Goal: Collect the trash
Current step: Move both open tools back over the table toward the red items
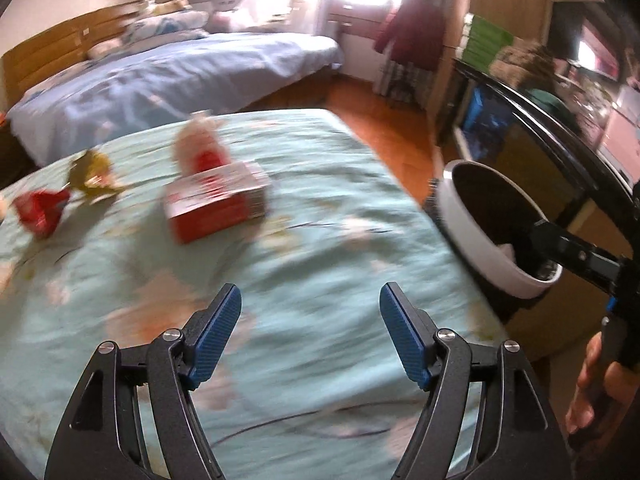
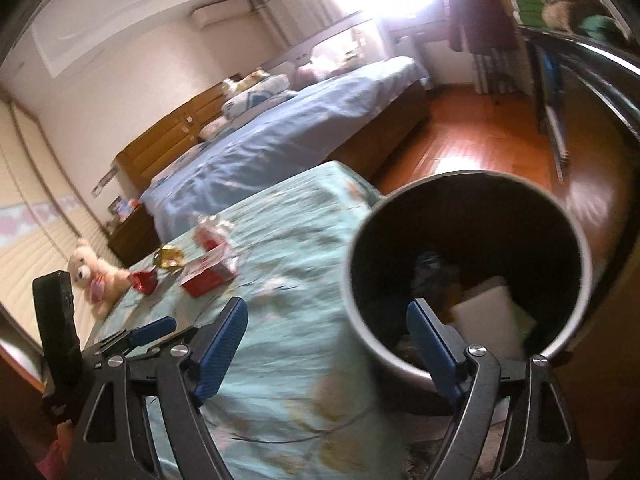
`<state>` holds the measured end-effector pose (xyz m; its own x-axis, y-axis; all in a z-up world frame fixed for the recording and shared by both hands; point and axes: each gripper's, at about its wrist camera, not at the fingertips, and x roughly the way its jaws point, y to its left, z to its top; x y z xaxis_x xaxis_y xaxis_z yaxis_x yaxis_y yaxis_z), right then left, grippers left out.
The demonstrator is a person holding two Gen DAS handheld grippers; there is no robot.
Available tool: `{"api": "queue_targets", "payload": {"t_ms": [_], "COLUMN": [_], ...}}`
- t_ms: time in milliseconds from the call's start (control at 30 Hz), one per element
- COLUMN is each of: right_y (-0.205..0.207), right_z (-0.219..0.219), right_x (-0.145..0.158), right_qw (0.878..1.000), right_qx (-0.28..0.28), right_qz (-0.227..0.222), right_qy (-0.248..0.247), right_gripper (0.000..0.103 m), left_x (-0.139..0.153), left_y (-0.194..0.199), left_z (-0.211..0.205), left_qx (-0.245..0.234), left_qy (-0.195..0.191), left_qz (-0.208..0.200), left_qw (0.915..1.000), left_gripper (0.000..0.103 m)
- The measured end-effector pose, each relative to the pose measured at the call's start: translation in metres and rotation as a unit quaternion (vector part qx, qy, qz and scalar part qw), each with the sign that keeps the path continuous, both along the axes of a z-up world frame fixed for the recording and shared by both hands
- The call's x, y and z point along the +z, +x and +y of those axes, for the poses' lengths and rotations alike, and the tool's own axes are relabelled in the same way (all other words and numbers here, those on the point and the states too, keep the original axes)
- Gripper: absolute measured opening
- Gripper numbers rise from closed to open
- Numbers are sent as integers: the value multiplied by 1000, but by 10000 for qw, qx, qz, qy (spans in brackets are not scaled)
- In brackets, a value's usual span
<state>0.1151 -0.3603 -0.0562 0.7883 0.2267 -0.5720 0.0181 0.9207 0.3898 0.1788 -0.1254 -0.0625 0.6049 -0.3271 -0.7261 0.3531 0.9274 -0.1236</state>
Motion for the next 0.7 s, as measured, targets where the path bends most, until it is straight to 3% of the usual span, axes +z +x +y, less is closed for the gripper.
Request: {"api": "queue_targets", "payload": {"t_ms": [433, 700], "right_y": [33, 55], "right_z": [84, 125], "right_x": [-14, -23], "right_qw": [9951, 9896], "right_qx": [935, 1298], "right_qz": [195, 299], "right_qy": [-261, -549], "right_gripper": [97, 99], "left_x": [-10, -16], "left_y": [12, 29], "left_z": [110, 150], "left_qx": [1233, 1741], "left_qy": [-68, -10], "left_qz": [79, 149], "left_qw": [9923, 9846], "left_gripper": [74, 74]}}
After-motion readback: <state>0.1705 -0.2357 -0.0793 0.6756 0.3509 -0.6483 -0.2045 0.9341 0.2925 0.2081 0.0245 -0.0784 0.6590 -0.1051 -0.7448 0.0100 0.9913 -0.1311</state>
